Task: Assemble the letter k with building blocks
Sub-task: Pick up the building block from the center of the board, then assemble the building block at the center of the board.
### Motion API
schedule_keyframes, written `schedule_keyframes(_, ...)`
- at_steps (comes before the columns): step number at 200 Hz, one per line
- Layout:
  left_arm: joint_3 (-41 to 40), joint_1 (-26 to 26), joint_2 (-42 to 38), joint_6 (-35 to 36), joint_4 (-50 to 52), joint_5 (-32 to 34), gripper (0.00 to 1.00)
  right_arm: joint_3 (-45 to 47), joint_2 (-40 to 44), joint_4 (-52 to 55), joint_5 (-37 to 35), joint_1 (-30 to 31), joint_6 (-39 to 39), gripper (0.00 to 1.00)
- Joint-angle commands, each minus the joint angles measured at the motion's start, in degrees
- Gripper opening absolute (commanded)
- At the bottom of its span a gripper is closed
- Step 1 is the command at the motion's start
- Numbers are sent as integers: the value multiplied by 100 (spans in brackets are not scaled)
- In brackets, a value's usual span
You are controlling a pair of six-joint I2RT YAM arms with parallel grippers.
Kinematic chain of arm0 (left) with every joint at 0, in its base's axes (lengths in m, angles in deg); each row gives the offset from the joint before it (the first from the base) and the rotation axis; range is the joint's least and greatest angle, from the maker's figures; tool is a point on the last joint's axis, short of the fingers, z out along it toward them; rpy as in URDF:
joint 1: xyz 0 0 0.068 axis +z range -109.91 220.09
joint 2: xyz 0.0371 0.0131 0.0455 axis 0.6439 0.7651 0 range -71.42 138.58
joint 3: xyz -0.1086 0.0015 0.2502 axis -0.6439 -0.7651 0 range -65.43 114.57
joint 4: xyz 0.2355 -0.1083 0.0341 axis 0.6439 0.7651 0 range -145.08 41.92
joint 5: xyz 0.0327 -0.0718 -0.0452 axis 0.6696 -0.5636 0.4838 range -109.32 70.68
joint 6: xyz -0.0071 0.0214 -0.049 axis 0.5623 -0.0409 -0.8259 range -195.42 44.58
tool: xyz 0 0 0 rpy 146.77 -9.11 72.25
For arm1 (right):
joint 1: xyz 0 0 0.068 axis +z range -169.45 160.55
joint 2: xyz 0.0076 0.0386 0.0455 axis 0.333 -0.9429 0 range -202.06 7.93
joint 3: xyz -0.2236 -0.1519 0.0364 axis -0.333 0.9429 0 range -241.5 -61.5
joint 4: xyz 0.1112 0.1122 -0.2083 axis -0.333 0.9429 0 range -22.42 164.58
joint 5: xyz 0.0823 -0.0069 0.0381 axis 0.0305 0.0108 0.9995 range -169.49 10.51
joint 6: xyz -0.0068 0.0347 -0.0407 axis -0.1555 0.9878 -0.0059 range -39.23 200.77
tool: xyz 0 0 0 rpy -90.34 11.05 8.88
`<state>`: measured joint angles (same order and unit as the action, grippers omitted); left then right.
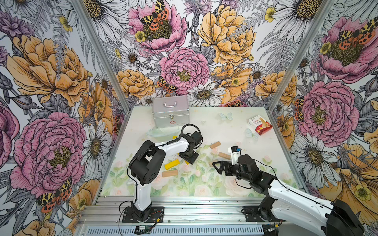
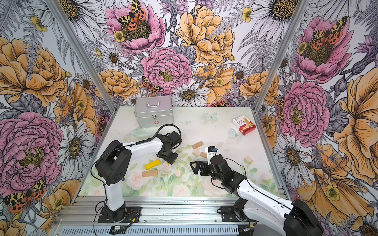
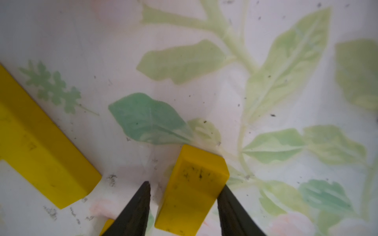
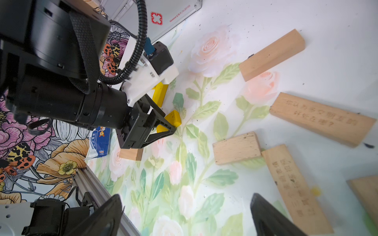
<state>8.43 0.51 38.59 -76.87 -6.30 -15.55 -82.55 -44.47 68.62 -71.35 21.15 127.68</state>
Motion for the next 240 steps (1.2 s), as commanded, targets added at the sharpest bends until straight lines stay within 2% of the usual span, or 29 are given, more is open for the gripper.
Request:
schedule_keyframes(1,42,38,38,53,-79,-192,50,-99,-62,-55,-124,10,-107,99)
schedule_keyframes(45,38,-17,-23,-32,-79,-346,41,-117,-77,-59,-146,9,-173,99)
schedule_keyframes(100,7,-51,-90,-216,-118,-377,35,-234,-101,-60,-138,2,-245,99)
schedule_keyframes(141,-12,-16,-421,-533,-284,-576,30,-469,-348,-56,-72,3,-316,99)
schedule_keyframes(177,-71,182,-964,-902,-318,-507,28,-726,-641,-83,18,9,-416,99)
schedule_keyframes(209,-275,568,-1425,-1316,-310,-398,28,-801,-817,-199,91,9,-419,99)
schedule_keyframes(240,-551,881,-1713,-1436,-298,-298,29,-828,-955,-283,134,7,-431,99)
